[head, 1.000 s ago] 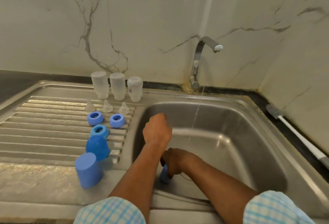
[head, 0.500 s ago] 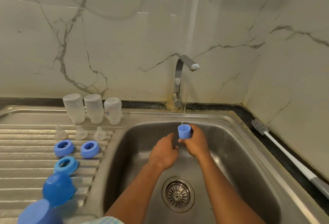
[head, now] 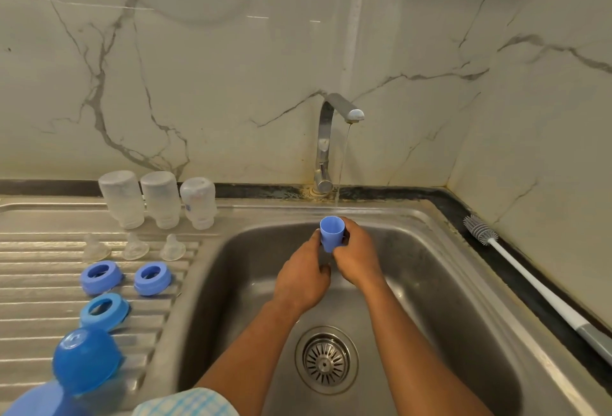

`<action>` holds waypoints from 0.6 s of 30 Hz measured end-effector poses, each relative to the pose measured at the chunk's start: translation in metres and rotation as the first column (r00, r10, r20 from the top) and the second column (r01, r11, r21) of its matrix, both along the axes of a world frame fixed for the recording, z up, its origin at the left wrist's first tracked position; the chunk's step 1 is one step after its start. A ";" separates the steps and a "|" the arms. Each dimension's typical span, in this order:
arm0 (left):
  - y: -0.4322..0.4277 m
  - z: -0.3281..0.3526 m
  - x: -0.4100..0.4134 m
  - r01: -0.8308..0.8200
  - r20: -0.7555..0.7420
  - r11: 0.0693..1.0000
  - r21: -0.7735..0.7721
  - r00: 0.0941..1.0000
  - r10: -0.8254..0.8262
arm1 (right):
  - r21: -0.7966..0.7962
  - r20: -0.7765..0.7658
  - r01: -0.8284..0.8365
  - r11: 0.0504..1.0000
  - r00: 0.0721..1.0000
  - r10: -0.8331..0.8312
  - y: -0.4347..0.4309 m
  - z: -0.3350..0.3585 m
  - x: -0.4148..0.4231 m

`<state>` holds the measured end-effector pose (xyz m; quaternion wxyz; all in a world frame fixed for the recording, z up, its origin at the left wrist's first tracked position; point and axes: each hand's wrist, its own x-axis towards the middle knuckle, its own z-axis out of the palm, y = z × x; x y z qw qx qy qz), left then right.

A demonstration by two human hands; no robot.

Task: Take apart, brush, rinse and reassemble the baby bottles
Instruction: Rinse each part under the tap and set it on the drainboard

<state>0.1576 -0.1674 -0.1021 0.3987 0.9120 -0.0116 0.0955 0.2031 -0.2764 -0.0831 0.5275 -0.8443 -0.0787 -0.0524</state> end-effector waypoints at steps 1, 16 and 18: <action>0.000 -0.001 0.001 -0.001 -0.005 1.000 0.006 1.000 0.001 | -0.001 -0.012 -0.001 1.000 1.000 0.001 0.000 0.002 -0.001; -0.001 -0.004 0.010 -0.090 0.078 0.996 0.020 0.993 0.088 | 0.102 -0.062 0.078 0.992 0.996 -0.072 -0.001 0.005 0.001; -0.002 -0.001 0.015 -0.132 0.103 0.991 0.013 0.986 0.130 | 0.087 -0.071 0.087 0.992 0.994 -0.081 -0.003 0.006 0.003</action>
